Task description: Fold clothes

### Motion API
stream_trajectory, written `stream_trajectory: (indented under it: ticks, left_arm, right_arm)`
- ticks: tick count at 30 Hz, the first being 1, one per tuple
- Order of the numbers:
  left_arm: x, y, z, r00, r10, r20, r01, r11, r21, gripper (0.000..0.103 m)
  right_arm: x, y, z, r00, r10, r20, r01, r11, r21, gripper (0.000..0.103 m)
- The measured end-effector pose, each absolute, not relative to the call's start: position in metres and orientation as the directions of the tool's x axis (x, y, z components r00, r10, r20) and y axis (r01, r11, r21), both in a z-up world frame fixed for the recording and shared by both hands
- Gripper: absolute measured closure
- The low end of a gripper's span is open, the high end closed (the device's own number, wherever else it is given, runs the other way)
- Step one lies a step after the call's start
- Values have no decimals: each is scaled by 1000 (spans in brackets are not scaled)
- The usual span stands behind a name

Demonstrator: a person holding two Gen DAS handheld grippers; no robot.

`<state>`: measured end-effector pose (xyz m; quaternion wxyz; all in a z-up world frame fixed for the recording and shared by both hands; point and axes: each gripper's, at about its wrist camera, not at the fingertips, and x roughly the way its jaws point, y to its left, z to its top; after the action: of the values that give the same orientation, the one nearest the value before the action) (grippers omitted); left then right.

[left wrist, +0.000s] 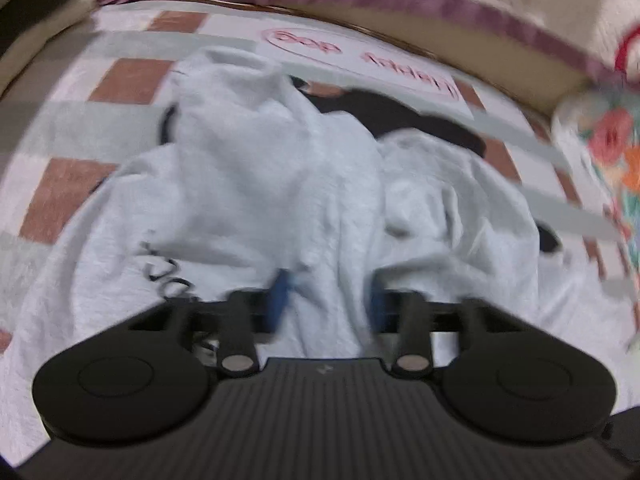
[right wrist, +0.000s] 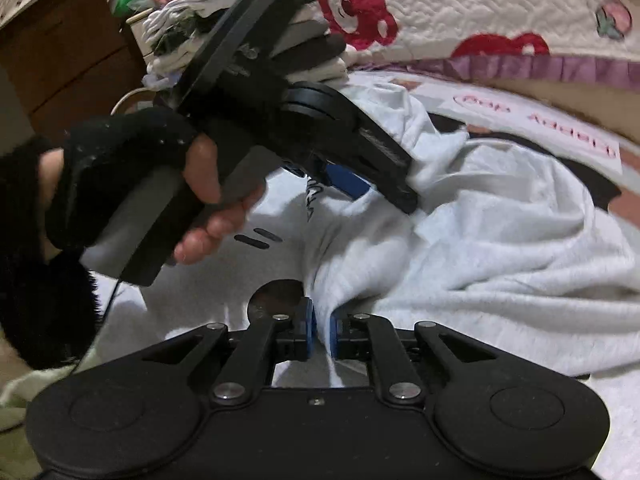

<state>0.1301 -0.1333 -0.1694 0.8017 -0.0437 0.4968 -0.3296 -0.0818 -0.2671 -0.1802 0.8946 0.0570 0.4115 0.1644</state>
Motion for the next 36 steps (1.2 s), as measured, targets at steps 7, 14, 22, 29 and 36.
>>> stream_trajectory:
  ticks: [7,14,22,29,36]
  left_arm:
    - [90,-64,-152,438,-625,-646,258,776,-576,95]
    - [86,-30,-176,406,-792,-456,73,525,-848,96]
    - [79,-13,-177,332,-739,-586,102,646,-757,96]
    - [73,-14,-180,383,-634,-671,149,760,-633,96]
    - [60,-29,-174,483,-530,-697,197,841,-503,90]
  right_arm:
    - [-83,-271,-165,538,292,-791,-232,953,194,80]
    - [-57,-295,-102,491,239,-837,8,960,279,70]
    - [21,-288,-68,506,151,-849,151,954,260,46]
    - [57,-295,-126,477,115,-872,256,930,263,46]
    - [68,-291,-156,412,215,-886,244,910,334,46]
